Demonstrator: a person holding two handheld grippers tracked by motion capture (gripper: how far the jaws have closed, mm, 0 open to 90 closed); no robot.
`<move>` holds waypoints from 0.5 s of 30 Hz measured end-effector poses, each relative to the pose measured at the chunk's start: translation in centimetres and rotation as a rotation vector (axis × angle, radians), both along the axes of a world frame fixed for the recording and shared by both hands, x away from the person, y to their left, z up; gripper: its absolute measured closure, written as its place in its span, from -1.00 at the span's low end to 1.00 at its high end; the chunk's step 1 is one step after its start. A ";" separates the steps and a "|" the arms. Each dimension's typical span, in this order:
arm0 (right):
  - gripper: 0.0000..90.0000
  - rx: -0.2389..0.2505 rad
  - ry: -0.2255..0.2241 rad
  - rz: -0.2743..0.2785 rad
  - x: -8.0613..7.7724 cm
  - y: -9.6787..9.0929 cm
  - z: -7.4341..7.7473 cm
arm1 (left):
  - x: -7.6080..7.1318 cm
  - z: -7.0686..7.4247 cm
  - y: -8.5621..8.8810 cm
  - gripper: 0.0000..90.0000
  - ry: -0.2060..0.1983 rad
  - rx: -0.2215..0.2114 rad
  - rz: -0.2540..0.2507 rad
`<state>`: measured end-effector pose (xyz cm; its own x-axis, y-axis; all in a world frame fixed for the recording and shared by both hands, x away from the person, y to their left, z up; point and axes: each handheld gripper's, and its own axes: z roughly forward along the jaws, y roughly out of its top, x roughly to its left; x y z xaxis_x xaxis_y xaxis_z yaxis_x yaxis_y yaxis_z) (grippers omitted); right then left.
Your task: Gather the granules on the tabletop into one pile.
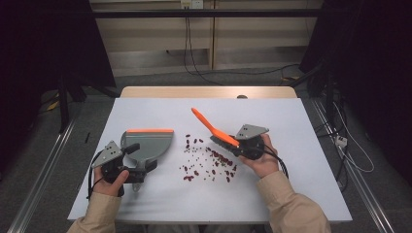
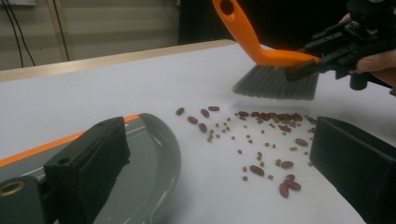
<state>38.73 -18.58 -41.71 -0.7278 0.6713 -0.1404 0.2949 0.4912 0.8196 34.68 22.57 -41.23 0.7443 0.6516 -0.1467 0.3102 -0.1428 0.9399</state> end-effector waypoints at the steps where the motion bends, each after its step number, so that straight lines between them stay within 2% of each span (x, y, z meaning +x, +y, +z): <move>1: 0.58 -0.005 -0.005 0.000 0.5 0.0 0.1 | 0.0 0.0 0.0 -0.90 0.002 -0.001 0.001; 6: 0.58 0.002 -0.010 0.003 3.0 0.9 0.0 | 0.1 -0.1 0.1 -0.90 0.007 0.000 0.003; 9: 0.58 0.020 -0.004 0.016 4.6 1.8 -0.3 | 0.1 -0.2 0.2 -0.90 0.011 -0.004 0.005; 11: 0.58 0.009 -0.014 0.024 5.6 2.5 -0.5 | 0.1 -0.2 0.2 -0.90 0.015 -0.004 0.009; 15: 0.58 0.018 -0.011 0.055 7.3 3.6 -0.7 | 0.3 -0.3 0.4 -0.90 0.021 -0.014 0.026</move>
<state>46.06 -14.96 -42.41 -0.7622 0.6327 -0.1366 0.2589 0.4915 0.8315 34.96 22.94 -41.56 0.7240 0.6682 -0.1712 0.3330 -0.1212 0.9351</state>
